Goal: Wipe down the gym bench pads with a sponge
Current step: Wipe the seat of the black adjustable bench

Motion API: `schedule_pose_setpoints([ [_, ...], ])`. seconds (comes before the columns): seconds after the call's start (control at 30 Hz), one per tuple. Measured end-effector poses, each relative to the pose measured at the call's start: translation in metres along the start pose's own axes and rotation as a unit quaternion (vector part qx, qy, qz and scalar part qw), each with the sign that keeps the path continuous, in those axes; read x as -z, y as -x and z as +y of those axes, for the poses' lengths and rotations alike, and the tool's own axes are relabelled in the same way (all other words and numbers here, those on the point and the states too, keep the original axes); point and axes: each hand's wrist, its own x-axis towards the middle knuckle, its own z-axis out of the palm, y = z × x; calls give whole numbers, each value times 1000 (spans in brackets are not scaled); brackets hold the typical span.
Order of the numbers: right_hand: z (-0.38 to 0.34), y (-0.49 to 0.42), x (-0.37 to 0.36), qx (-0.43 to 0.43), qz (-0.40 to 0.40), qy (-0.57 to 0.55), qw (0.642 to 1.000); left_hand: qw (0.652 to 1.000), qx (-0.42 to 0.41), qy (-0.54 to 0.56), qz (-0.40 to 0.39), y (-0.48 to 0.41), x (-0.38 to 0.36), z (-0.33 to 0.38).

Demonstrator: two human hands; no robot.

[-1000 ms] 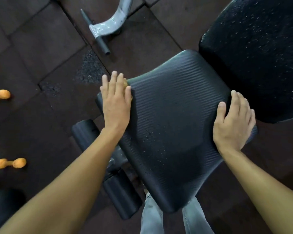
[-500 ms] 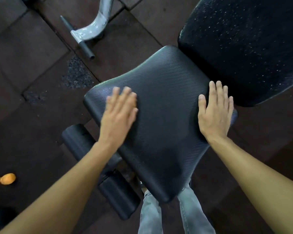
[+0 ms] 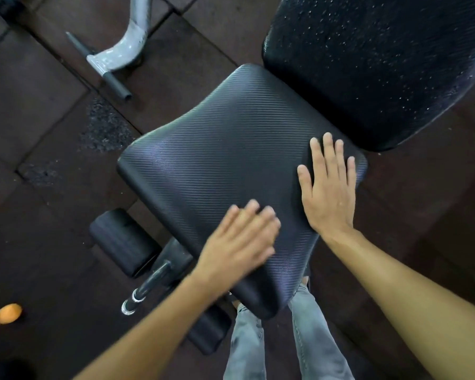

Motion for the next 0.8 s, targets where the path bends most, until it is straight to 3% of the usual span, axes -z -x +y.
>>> schedule_pose_setpoints([
  [0.13, -4, 29, -3, -9, -5, -22, 1000, 981, 188, -10, 43, -43, -6, -52],
  [0.23, -8, 33, -2, -24, -10, -36, 999, 946, 319, 19, 46, -61, -12, -22],
  [0.4, -13, 27, 12, -81, -29, -183, 979, 963, 241, 121, -16, -56, -6, 47],
  [0.47, -21, 25, 23, -125, -11, -271, 954, 947, 256, 193, -16, -54, 3, 34],
  [0.53, -41, 30, 33, -99, 6, -307, 946, 935, 302, 184, 12, -44, 10, 10],
  [0.63, -77, 54, 27, 19, -40, -250, 967, 914, 396, 88, 21, -15, 10, -35],
  [0.7, -90, 66, 11, 71, -61, -153, 984, 920, 388, 58, -13, 1, 5, -49],
  [0.8, -90, 69, -11, 75, -20, -85, 993, 931, 363, 42, -27, 9, 0, -50],
])
